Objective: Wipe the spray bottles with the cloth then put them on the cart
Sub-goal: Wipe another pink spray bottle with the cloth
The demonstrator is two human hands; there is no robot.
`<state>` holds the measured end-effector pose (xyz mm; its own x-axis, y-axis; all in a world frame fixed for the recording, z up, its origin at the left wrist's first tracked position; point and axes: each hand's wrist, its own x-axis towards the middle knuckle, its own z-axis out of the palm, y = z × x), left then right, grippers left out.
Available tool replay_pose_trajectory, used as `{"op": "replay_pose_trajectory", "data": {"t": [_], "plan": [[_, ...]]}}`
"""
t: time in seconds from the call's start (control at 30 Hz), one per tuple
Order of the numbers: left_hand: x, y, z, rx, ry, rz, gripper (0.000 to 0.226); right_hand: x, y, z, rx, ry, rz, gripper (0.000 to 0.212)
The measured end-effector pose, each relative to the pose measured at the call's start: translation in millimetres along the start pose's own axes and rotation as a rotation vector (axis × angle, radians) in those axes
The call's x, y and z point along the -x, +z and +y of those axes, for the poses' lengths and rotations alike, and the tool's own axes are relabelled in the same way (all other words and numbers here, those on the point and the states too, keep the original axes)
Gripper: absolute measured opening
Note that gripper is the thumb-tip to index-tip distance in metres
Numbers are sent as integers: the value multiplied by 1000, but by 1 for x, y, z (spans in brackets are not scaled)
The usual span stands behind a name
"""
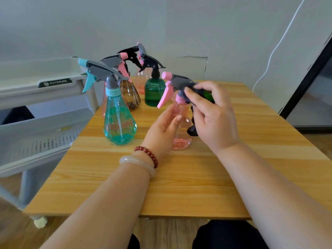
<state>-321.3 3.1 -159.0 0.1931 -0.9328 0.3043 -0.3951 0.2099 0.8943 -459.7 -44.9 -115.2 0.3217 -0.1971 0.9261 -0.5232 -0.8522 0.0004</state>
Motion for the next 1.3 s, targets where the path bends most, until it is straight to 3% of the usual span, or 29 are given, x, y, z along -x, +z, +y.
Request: {"op": "replay_pose_trajectory", "data": {"t": [0.1,0.33,0.43,0.57,0.8,1.03,1.3], "plan": [[0,-1,3,19,-35,-2,47,-22,0,-5,2,-44,59,28],[1,-6,4,10,-32,-34,51,8,7,8,59,-55,-84,33],[2,-6,6,10,-26,-43,53,-1,-4,4,58,-90,-38,30],[4,-9,10,31,-72,-65,52,-32,3,-4,95,-292,88,24],[4,-13,10,30,-55,-83,31,2,14,18,183,-495,-81,21],[5,-13,11,12,-60,-82,35,-5,15,7,94,-446,-8,21],[5,-12,11,43,-91,-79,24,-3,17,-4,50,-377,49,23]]}}
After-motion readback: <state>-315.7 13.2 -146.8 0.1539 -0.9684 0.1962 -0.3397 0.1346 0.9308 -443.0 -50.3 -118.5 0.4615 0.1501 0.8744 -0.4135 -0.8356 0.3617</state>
